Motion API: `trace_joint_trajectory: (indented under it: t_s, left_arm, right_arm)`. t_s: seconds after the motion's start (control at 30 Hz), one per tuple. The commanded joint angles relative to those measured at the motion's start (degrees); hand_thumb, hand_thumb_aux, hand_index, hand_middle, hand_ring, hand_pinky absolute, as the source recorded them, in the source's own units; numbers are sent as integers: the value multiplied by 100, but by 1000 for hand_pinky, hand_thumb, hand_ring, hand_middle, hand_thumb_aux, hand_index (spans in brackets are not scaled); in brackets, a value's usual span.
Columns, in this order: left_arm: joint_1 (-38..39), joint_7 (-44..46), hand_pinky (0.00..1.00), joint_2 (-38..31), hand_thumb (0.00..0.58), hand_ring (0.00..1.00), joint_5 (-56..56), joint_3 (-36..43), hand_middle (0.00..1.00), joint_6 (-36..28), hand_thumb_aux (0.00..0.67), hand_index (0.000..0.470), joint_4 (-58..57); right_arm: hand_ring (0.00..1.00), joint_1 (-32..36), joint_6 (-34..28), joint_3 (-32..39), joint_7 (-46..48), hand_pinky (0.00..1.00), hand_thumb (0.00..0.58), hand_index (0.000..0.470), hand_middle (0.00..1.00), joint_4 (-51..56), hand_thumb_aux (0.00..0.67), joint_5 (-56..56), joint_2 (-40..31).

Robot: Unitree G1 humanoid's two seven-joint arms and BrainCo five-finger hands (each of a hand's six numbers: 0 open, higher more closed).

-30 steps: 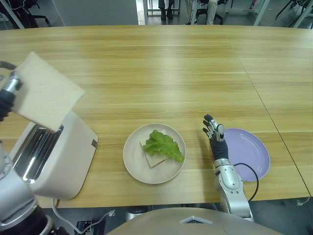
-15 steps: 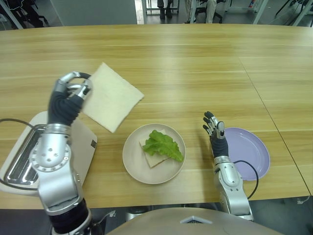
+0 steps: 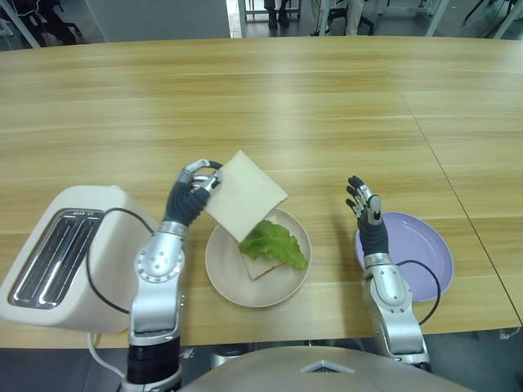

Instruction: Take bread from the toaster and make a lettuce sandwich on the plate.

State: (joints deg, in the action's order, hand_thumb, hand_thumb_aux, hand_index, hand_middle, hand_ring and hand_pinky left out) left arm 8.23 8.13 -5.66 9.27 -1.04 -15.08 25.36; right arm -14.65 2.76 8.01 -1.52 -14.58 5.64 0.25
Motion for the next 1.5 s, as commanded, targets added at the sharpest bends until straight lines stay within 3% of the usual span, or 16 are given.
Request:
trace_joint_trajectory:
  t_s: [0.03, 0.2, 0.43, 0.83, 1.03, 1.1, 1.33, 1.5]
  left_arm:
    - [254, -348, 1000, 270, 580, 1000, 119, 321, 1000, 183, 670, 460, -326]
    - [662, -776, 1000, 658, 580, 1000, 228, 657, 1000, 422, 670, 460, -521]
    - [675, -958, 1000, 560, 580, 1000, 345, 833, 1000, 877, 670, 460, -944]
    - [-207, 364, 1000, -763, 580, 1000, -165, 717, 1000, 1560, 670, 460, -1722]
    - [-445, 700, 1000, -1033, 580, 1000, -388, 639, 1000, 1819, 670, 460, -2245]
    - [-524, 723, 1000, -1044, 580, 1000, -383, 642, 1000, 1894, 670, 460, -2521]
    - [-746, 970, 1000, -1033, 580, 1000, -348, 813, 1000, 2238, 670, 460, -3416]
    - [-850, 1096, 1000, -989, 580, 1000, -368, 891, 1000, 2214, 670, 460, -3658]
  right_arm:
    - [0, 23, -71, 26, 26, 0, 0, 0, 0, -105, 0, 64, -28]
    - [0, 49, -78, 68, 79, 0, 0, 0, 0, -120, 0, 78, -52]
    - [0, 107, -51, 105, 103, 0, 0, 0, 0, -128, 0, 92, -87]
    - [0, 130, -9, 140, 147, 0, 0, 0, 0, -26, 0, 74, -134]
    - [0, 161, 6, 226, 138, 0, 0, 0, 0, -88, 0, 278, -209]
    - [0, 169, 8, 361, 60, 0, 0, 0, 0, -87, 0, 745, -360]
    - [0, 213, 305, 1382, -505, 0, 0, 0, 0, -48, 0, 3912, -1582]
    - [0, 106, 393, 1765, -772, 0, 0, 0, 0, -227, 0, 5350, -2197]
